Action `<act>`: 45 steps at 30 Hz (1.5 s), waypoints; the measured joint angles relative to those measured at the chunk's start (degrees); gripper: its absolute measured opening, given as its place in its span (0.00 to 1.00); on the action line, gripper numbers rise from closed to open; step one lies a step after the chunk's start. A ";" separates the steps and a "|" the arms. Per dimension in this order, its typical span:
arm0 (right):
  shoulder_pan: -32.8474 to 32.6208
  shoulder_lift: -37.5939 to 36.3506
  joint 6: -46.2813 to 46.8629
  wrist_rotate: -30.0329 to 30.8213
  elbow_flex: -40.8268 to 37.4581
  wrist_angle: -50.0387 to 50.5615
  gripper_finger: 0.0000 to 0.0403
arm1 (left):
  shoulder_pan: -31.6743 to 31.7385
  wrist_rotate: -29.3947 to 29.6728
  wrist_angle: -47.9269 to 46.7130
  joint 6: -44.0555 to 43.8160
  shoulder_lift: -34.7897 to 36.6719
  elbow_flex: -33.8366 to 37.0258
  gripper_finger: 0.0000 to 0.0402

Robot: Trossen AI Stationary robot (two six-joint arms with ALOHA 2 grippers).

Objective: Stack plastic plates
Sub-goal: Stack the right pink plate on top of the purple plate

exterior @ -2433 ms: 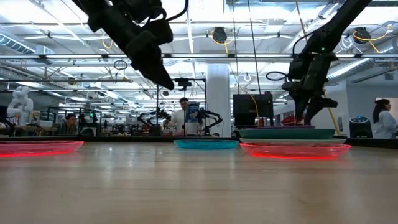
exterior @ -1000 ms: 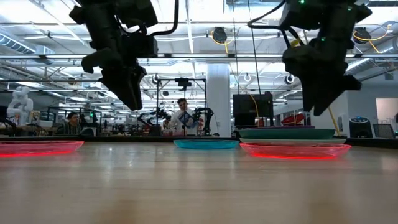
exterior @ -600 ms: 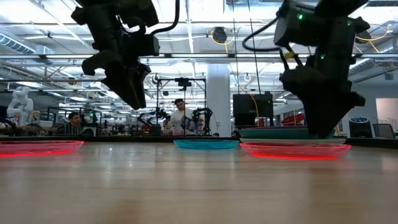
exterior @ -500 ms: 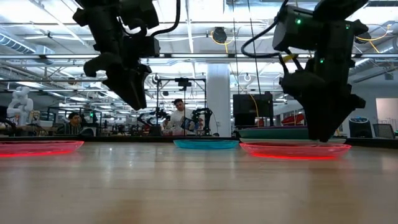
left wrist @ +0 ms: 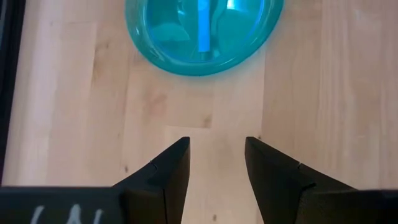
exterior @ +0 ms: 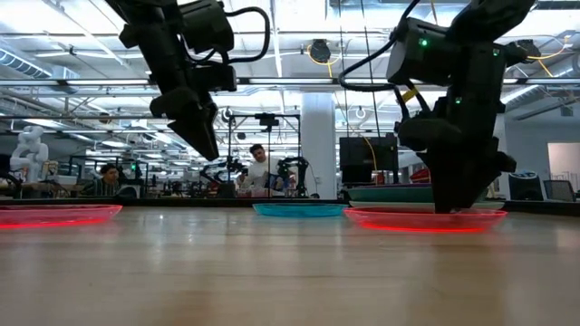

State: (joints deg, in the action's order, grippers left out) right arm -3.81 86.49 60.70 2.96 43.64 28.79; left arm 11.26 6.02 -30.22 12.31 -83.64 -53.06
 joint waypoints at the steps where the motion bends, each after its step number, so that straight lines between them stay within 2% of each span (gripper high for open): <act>1: 0.00 0.29 -0.03 0.00 0.00 -0.36 0.30 | 0.07 0.00 0.00 -0.02 0.00 0.00 0.40; 11: 0.00 0.25 -0.15 0.03 0.02 -1.31 0.07 | 0.03 -0.02 0.02 0.03 0.00 0.00 0.40; 15: 0.00 0.22 -0.55 0.00 0.02 -1.44 0.01 | 0.03 -0.02 0.02 0.03 0.00 0.00 0.40; 22: 0.00 -0.15 -1.38 -0.04 0.04 -1.28 0.02 | 0.03 -0.02 0.02 0.05 0.00 0.00 0.40; 33: 0.95 -5.90 -2.18 0.02 0.02 -1.69 0.01 | 0.03 -0.04 0.02 0.49 0.00 0.00 0.40; 45: 8.16 -11.60 -9.86 0.09 0.19 -8.37 0.01 | 0.03 -0.06 0.12 0.87 0.00 0.00 0.40</act>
State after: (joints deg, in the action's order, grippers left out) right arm 4.35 74.89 50.84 3.05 43.82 20.41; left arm 11.29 5.97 -30.10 13.18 -83.64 -53.06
